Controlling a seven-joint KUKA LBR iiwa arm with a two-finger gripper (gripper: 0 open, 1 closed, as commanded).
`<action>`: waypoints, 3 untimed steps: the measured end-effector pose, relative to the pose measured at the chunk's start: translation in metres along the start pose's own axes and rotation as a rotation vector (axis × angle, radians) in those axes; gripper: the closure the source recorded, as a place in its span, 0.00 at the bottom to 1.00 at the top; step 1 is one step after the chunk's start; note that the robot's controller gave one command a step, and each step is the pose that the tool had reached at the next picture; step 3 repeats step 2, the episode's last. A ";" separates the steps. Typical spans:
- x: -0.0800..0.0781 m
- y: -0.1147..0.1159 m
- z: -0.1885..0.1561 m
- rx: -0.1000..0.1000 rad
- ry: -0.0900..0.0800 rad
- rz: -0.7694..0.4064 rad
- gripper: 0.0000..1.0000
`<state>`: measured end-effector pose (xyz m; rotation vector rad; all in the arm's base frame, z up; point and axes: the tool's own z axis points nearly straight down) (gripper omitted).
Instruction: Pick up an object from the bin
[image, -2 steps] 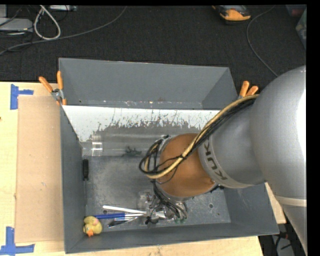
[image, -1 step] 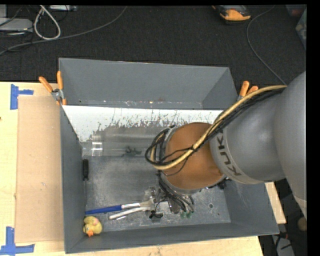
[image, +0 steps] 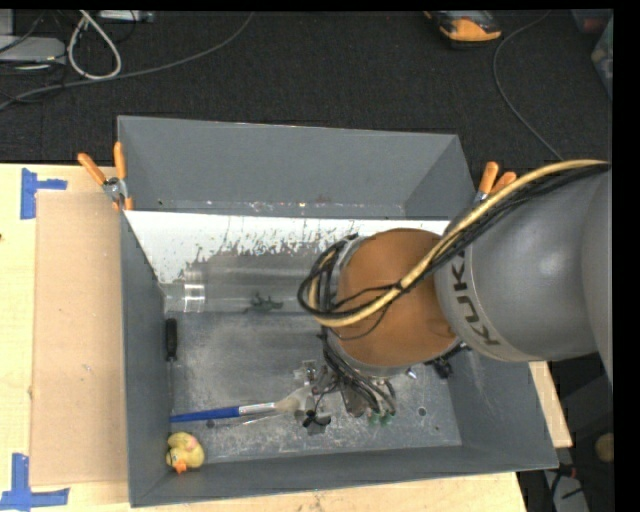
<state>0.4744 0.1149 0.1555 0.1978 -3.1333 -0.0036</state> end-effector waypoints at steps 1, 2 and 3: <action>0.000 0.000 -0.006 0.000 0.000 0.000 1.00; 0.000 0.000 -0.005 0.000 0.001 0.001 1.00; 0.000 0.000 -0.005 0.000 0.001 0.001 1.00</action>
Offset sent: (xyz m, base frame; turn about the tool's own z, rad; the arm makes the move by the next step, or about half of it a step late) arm 0.0000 0.0002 0.0074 0.0003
